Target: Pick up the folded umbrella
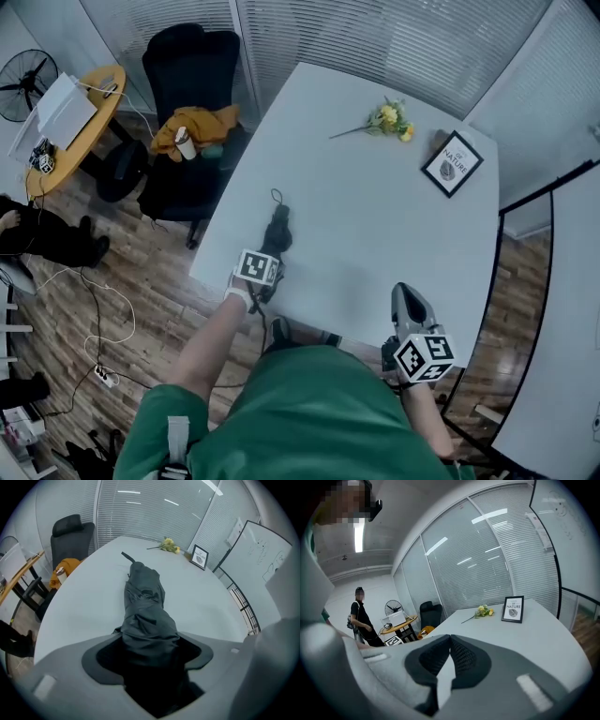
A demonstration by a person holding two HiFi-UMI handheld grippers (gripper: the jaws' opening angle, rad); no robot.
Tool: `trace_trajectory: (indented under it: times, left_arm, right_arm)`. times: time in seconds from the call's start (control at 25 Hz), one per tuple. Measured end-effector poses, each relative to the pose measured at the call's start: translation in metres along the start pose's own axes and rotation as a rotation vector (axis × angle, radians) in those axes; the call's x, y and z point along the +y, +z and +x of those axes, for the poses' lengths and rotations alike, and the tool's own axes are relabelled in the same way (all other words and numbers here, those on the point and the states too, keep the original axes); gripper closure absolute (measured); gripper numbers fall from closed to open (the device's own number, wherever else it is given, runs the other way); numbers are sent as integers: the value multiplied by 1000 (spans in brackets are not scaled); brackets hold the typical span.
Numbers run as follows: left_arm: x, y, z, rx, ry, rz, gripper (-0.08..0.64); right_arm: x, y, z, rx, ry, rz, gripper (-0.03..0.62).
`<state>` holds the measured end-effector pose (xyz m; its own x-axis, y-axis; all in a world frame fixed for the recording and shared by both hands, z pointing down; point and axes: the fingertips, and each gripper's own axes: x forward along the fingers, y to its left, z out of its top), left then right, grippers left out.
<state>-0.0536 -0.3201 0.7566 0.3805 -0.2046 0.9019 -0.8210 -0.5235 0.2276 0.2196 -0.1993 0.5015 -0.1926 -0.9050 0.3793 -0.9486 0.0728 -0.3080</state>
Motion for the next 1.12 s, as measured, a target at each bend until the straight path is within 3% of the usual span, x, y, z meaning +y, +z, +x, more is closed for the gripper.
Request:
trace_trajectory:
  times: [0.16,0.4,0.56,0.68,0.88,1.12]
  left_arm:
    - [1,0,0,-23,-36,-16,249]
    - [-10,10,-14,-135,-346,-275,273]
    - [-25,12,-36,-229,-488,-363,273]
    - [-33,21,-52,-314,-555,-411,273]
    - [-41,41,-110,-461,-589,-359,272]
    - [-54,84,-204,-721,-602,-254,273]
  right_arm:
    - [-13,-7,-10,1,-43,21,589]
    - [-25,-2,-14,-11,-63,23,589]
    - [-12,2,-11,-8,-51,-13,589]
    - [-6,1,-1,-2,-31,-38,589]
    - [8,5,4,-6,1,-57,589]
    - [14,14,13,-30,28,-69,589]
